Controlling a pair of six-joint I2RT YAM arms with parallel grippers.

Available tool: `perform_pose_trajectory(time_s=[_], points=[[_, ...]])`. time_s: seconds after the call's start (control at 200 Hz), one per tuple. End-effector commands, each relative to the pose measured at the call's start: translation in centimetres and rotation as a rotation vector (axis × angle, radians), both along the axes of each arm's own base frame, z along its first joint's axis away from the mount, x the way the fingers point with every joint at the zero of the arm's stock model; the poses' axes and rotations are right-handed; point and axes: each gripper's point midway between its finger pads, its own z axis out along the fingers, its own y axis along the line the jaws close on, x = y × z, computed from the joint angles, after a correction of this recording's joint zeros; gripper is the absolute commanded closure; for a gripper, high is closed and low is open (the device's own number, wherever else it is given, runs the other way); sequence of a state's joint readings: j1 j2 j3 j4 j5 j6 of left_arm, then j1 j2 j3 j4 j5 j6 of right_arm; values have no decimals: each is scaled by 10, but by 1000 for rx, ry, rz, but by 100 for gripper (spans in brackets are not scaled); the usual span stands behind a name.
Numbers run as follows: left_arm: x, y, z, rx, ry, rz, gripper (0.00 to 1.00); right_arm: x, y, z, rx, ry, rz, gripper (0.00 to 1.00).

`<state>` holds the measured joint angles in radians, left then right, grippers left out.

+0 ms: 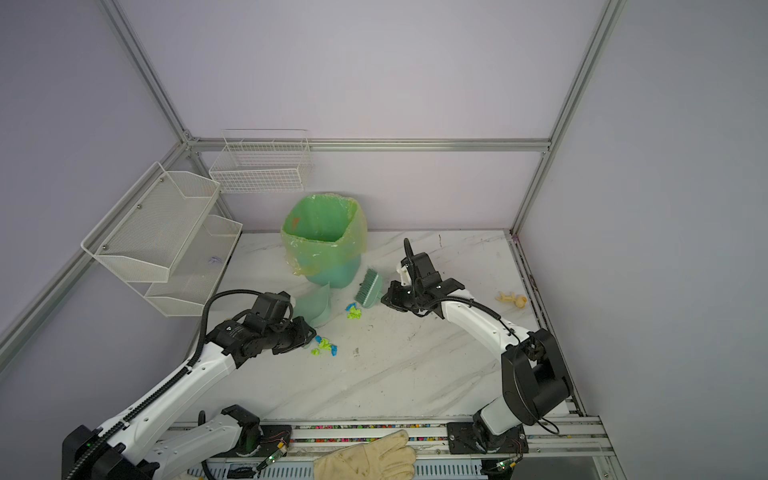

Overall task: Sweep away the paper scraps from the table
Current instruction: 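Set the dustpan beside the scraps while the right gripper moves the brush behind them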

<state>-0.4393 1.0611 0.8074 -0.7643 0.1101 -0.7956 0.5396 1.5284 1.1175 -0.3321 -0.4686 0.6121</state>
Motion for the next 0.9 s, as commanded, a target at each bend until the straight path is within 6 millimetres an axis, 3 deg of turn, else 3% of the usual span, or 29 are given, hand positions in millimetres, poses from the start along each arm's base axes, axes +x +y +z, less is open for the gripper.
perform_pose_trajectory(time_s=[0.0,0.325,0.595,0.895], points=[[25,-5,35,19,-93,-31,100,4,12,13,45,-28,18,100],[36,0,32,54,-55,-67,100,-5,37,26,107,-38,-4,100],[38,8,40,65,-88,-59,100,-5,60,3,102,22,23,100],[31,-1,36,33,-67,-86,100,-15,58,-35,20,116,67,100]])
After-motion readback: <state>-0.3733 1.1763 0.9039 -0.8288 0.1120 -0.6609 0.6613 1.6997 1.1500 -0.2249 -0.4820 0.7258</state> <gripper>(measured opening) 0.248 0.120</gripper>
